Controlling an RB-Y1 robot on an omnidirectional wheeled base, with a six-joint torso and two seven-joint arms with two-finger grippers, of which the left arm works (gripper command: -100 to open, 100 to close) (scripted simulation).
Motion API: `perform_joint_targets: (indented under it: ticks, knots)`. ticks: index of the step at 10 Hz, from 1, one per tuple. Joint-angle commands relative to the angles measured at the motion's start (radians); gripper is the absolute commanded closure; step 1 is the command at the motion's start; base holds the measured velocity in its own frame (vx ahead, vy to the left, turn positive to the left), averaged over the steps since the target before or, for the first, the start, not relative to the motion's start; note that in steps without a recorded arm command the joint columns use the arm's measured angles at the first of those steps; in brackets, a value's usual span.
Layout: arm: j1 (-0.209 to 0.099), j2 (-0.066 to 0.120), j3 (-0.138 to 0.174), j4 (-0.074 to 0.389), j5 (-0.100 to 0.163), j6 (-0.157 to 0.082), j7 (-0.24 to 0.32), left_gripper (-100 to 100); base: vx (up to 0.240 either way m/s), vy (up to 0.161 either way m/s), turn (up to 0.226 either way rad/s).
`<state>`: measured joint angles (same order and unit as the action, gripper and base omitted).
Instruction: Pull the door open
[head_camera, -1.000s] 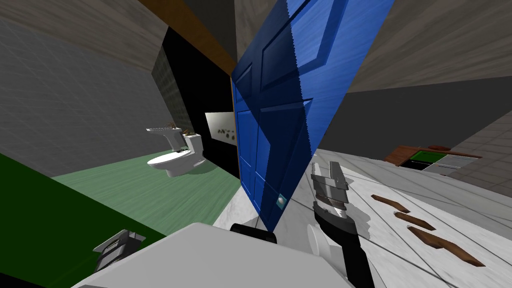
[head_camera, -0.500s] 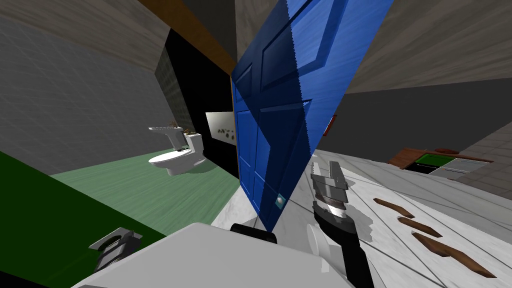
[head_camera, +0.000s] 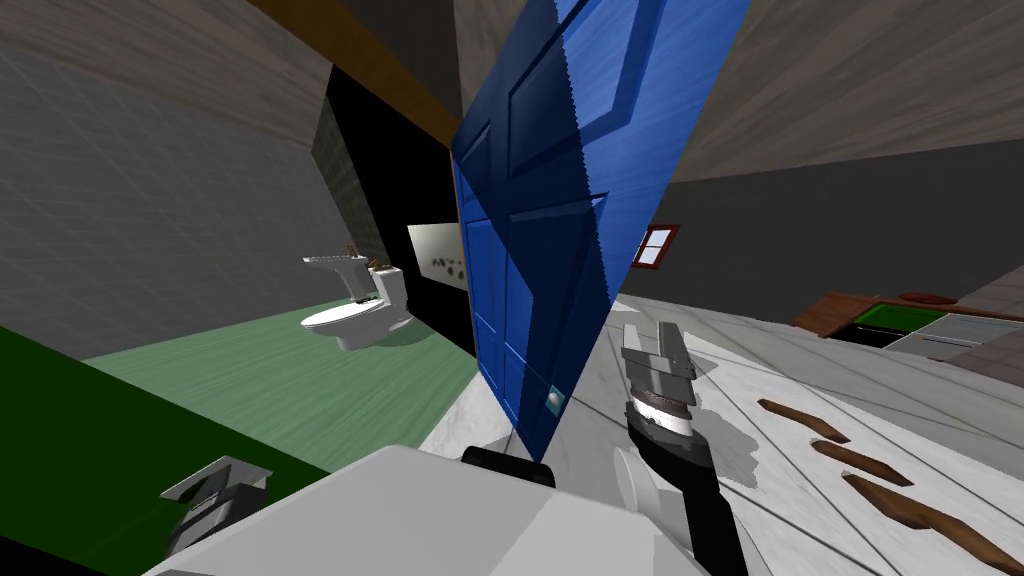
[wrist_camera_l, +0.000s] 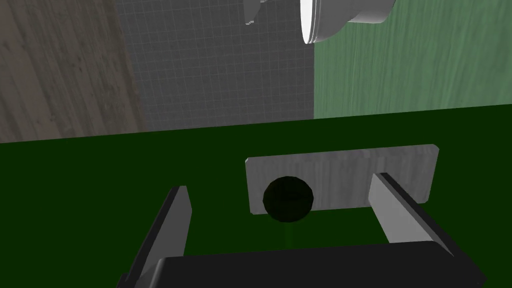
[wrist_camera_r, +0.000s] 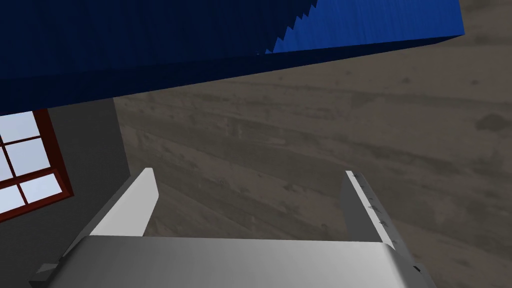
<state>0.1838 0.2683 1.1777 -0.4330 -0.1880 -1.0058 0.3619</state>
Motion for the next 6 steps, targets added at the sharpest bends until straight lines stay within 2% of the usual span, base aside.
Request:
perform_joint_targets:
  ticks: [1,2,4,6]
  knots:
    - [0.014,0.001,0.024,0.006,0.009,0.004,0.007,-100,0.014,-0.129,0.091]
    - [0.014,0.001,0.024,0.002,0.009,0.004,0.007,-100,0.001,-0.164,0.102]
    - [0.029,0.001,0.048,0.007,0.017,0.007,0.015,-100,-0.033,-0.179,0.061]
    - [0.029,0.001,0.048,0.009,0.017,0.007,0.015,-100,-0.015,-0.074,0.01]
